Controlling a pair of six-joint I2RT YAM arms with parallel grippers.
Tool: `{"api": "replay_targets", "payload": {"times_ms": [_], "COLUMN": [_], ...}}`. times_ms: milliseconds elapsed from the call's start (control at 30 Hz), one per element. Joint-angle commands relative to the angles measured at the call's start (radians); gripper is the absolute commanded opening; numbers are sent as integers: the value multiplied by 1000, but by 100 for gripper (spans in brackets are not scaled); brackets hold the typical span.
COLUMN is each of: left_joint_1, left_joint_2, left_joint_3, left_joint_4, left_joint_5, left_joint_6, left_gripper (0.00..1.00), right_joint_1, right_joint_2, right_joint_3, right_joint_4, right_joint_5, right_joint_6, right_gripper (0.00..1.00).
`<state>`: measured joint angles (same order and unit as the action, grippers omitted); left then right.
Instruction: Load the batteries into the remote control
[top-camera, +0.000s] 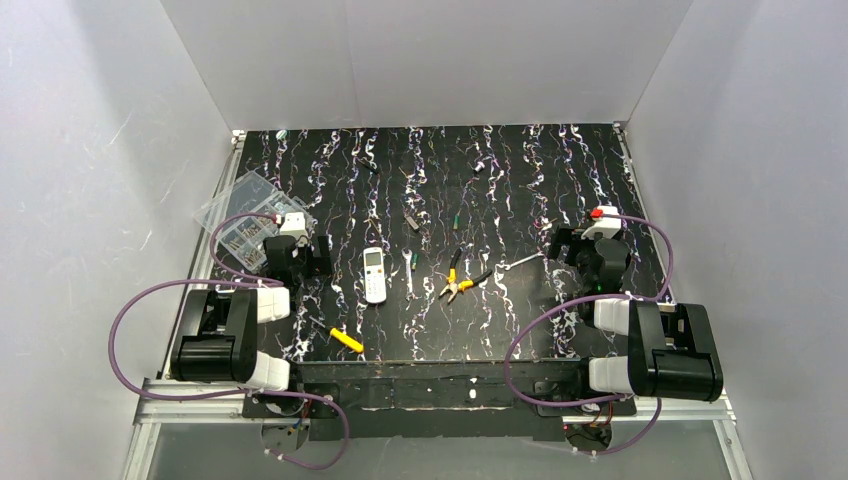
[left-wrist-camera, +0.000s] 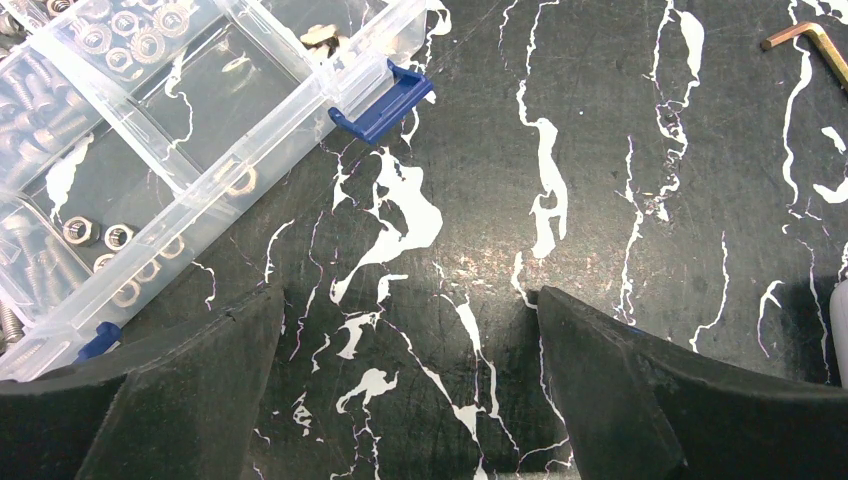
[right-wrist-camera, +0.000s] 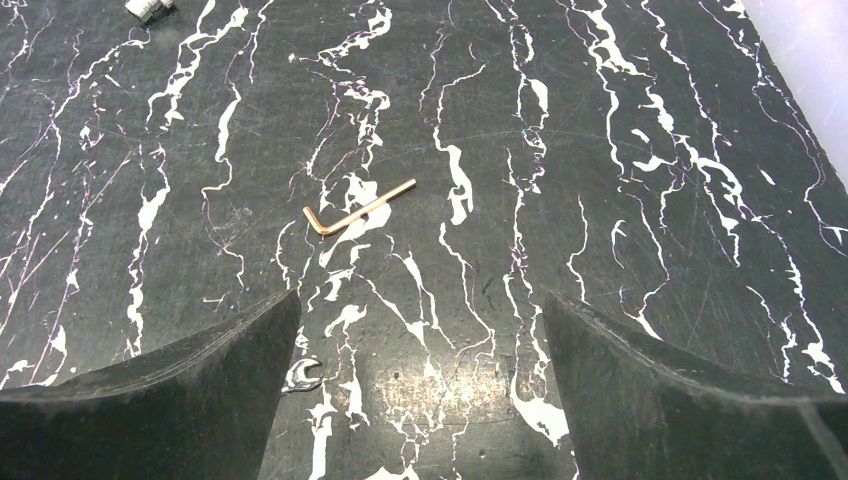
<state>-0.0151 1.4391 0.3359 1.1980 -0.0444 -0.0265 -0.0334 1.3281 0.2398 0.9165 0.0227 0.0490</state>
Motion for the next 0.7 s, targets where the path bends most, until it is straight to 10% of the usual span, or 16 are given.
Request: {"api": "replay_targets", "payload": {"times_ms": [0,400,667], "left_joint_1": [-2,13,9], "left_joint_2": [43,22,-216], "left_joint_3": [-34,-16,392], "left_joint_4": [-206,-245,-1008], "left_joint_5": [35,2,-119], "left_joint_6": [15,-2,-114], "left_gripper": [100,100,99], "right_joint_1": [-5,-5,-5], "right_joint_2": [-2,-4,-23], "right_joint_3": [31,31,-9], "right_joint_4": [39,38,106], "right_joint_5": [6,5,76], "right_joint_6": [-3,-3,24], "right_gripper": [100,100,100]}}
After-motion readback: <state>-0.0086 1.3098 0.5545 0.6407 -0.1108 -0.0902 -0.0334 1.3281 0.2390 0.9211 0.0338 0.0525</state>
